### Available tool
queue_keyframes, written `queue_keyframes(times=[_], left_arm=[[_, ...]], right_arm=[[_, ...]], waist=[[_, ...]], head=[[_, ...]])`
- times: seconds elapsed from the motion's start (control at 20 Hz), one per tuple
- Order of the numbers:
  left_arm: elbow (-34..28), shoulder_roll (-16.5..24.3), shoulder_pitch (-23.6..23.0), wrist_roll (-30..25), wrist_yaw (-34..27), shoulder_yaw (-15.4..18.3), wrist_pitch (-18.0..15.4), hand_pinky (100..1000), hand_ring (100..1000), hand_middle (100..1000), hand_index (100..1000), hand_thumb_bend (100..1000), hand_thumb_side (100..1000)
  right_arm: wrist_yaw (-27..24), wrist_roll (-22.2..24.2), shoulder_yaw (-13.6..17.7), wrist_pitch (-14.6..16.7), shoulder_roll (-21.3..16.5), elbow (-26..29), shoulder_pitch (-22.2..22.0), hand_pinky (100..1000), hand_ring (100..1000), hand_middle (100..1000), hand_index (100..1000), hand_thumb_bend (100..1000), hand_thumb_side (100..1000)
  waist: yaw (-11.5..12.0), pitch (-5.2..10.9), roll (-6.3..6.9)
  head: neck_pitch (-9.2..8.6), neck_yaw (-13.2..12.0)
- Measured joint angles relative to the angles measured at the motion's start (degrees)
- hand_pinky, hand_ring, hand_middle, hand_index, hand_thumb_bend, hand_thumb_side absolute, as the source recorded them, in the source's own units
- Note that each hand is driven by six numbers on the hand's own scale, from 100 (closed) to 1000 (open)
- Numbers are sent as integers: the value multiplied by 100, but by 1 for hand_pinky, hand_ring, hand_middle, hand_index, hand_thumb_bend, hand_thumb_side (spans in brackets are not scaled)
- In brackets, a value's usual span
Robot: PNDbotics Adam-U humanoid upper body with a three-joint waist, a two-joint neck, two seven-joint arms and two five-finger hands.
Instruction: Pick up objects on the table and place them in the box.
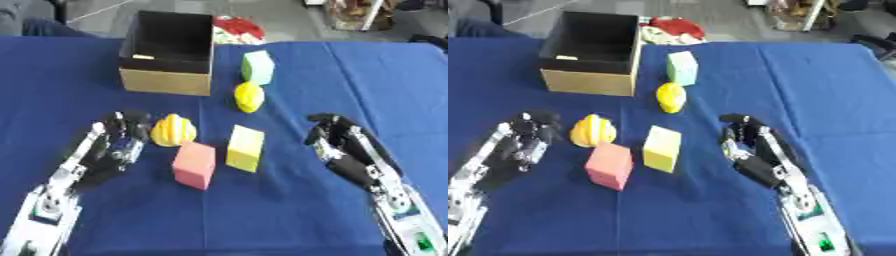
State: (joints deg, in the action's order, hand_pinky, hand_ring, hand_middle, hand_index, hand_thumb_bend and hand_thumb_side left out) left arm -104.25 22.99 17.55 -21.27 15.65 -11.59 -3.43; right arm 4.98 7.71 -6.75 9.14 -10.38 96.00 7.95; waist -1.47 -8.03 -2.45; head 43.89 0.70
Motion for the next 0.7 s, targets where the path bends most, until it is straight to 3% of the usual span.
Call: queue_keyframes(times=[0.3, 0.5, 0.7], left_arm=[[-76, 1015, 1215, -1178, 783, -757, -404, 805, 706, 705, 860, 408, 312], [74, 1255, 1874, -1953, 1174, -1400, -776, 817, 730, 733, 875, 507, 341], [358, 1287, 2118, -2565, 1518, -1781, -1222, 825, 746, 744, 880, 579, 343]], right_arm=[[156, -270, 239, -10, 0, 0, -44, 693, 566, 504, 768, 100, 350], [207, -340, 287, -10, -1, 0, -48, 693, 566, 504, 768, 100, 349], [227, -366, 288, -7, -1, 0, -80, 693, 566, 504, 768, 100, 348]], waist=[[-91, 41, 16], [-127, 51, 20], [-128, 53, 25]], head=[[0, -9], [0, -30], [0, -35]])
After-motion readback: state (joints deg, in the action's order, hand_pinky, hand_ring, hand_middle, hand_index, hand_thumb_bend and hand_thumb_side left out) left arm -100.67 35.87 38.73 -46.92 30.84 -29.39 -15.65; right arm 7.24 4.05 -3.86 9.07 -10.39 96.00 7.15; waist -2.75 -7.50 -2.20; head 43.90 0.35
